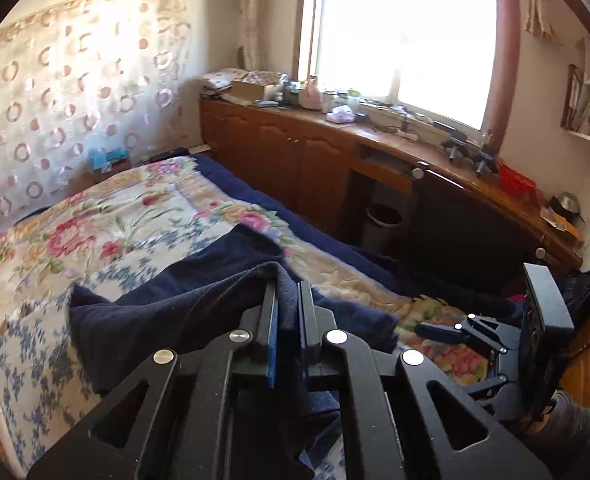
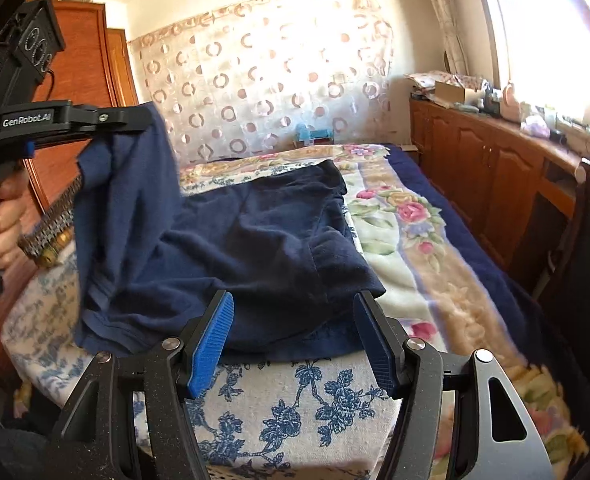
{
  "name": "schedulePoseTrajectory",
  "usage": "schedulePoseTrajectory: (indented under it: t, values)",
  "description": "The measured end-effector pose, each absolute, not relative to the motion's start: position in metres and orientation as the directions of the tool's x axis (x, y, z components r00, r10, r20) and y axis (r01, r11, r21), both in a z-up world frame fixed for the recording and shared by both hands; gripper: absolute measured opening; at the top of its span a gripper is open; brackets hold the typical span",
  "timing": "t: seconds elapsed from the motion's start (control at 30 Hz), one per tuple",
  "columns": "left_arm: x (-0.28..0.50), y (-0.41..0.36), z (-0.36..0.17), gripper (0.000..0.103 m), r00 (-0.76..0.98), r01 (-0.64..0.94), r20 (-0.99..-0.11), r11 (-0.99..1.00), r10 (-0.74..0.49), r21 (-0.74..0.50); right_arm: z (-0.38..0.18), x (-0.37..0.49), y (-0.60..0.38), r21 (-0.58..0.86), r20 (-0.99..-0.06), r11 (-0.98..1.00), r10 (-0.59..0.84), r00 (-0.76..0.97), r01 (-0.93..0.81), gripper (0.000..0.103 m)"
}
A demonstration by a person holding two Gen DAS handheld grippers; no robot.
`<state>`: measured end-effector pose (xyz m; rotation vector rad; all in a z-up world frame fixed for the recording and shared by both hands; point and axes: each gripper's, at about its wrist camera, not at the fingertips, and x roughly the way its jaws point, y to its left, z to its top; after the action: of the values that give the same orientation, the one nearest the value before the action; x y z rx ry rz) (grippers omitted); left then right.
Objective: Fold small clothes
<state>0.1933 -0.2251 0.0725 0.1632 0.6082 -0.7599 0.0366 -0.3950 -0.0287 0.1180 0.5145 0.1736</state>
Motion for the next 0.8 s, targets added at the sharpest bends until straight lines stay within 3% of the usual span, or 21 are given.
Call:
schedulePoseTrajectory:
  t: [0.3,0.4,0.43,0.5,0.57,0.8]
  values:
    - [0.183,-0.23,0.065,0.013,0.553,0.689,-0.587,0.721,-0.591,-0.077,-0.028,0.028,-0.406,0.156,-0.475,0.979,0.188,0.859,-0.128,0.064]
    - [0.178,-0.223,0.069,0.032,0.576,0.69,-0.567,0.722,-0.589,-0.048,-0.027,0.027,-0.405,0.149,-0.474,0.981,0.184,0.861,-0.127,0.064]
    - [0.177,-0.218,0.071,0.044,0.578,0.691,-0.559,0.721,-0.595,-0.052,-0.026,0.028,-0.404,0.148,-0.473,0.98,0.185,0.861,-0.129,0.064]
    - [0.177,-0.208,0.072,0.054,0.58,0.692,-0.548,0.719,-0.603,-0.059,-0.024,0.028,-0.399,0.142,-0.471,0.981,0.186,0.862,-0.134,0.064]
    - [0.179,-0.195,0.07,0.08,0.588,0.681,-0.54,0.729,-0.602,-0.071,-0.023,0.029,-0.396,0.132,-0.469,0.981,0.186,0.863,-0.14,0.064]
    - [0.203,-0.149,0.038,0.08,0.635,0.595,-0.583,0.802,-0.507,-0.049,-0.021,0.046,-0.385,0.104,-0.479,0.979,0.202,0.854,-0.173,0.064]
